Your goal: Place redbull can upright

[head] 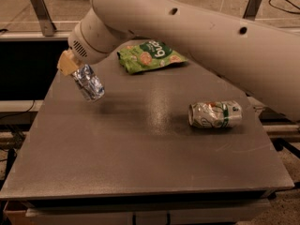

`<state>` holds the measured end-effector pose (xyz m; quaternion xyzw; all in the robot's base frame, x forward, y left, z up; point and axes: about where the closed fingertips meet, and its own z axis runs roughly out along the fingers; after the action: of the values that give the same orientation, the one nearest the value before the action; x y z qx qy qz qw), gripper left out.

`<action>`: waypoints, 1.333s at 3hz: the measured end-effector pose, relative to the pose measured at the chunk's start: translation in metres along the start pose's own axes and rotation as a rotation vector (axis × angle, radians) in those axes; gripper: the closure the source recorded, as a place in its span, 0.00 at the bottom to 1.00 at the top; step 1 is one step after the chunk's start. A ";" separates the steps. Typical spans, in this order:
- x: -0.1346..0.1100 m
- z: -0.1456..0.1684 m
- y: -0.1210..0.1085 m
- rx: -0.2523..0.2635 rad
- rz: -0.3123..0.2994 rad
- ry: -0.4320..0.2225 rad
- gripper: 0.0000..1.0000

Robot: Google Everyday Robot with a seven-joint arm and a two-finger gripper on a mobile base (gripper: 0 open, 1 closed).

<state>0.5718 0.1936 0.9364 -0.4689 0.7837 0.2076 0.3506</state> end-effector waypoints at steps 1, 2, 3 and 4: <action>-0.020 -0.002 0.005 -0.023 -0.030 -0.169 1.00; -0.031 -0.006 0.011 -0.034 -0.028 -0.321 1.00; -0.033 -0.008 0.017 -0.049 -0.026 -0.434 1.00; -0.024 -0.003 0.023 -0.065 -0.024 -0.476 1.00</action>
Offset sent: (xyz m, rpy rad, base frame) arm -0.0046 0.0189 0.0424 0.4718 -0.2314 0.0383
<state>0.5582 0.2172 0.9562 -0.4271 0.6661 0.3332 0.5127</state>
